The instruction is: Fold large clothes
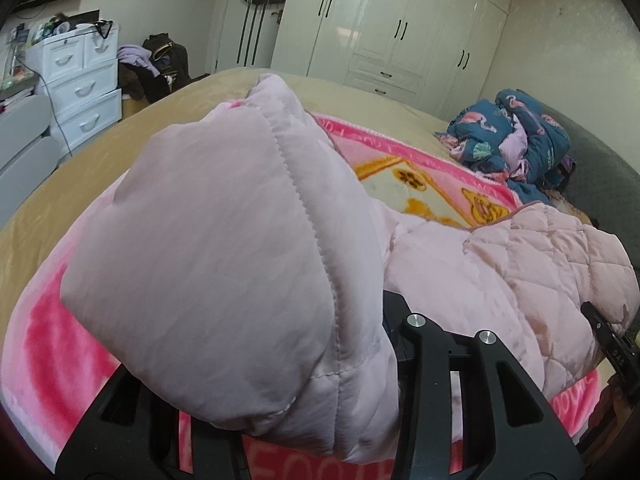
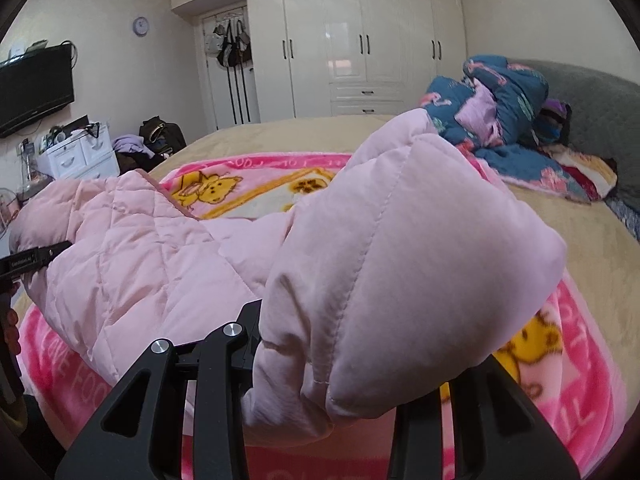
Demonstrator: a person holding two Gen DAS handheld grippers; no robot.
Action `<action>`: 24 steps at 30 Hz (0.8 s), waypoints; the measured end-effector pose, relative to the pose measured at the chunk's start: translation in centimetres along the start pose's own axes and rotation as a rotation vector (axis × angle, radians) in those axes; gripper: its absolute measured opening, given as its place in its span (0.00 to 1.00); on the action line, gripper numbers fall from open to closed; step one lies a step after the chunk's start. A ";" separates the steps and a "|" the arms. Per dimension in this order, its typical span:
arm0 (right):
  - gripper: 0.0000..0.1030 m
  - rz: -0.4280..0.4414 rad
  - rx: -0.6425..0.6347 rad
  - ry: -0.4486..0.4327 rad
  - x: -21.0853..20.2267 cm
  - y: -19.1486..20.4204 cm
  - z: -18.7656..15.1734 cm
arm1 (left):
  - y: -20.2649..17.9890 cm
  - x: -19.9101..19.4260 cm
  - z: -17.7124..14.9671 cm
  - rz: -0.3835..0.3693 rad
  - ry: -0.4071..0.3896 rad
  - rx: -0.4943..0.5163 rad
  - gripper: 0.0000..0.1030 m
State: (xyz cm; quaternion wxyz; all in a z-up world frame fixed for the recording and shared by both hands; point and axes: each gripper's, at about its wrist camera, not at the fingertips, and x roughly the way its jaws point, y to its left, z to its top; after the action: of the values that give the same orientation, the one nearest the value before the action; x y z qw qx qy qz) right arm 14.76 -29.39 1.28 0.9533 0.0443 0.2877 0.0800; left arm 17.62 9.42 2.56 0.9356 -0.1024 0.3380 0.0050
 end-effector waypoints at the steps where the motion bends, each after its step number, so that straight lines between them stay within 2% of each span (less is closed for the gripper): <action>1: 0.32 -0.001 0.018 0.007 0.1 -0.4 -0.3 | 0.2 0.1 -0.4 0.006 0.009 -0.004 0.32; 10: 0.37 0.002 0.202 0.108 2.2 -3.2 -3.0 | 1.8 1.7 -2.3 0.053 0.075 -0.046 0.37; 16: 0.45 0.008 0.326 0.166 3.9 -4.6 -4.5 | 2.1 2.6 -3.1 0.075 0.093 -0.058 0.43; 24: 0.67 0.025 0.449 0.240 4.5 -6.0 -5.4 | 2.5 2.8 -3.6 0.082 0.112 -0.082 0.50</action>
State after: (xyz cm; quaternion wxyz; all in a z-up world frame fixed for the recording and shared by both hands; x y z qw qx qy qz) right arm 16.25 -34.26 -6.42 0.8776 0.2485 0.4089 0.0304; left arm 17.33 11.03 -2.39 0.9092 -0.1268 0.3931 0.0516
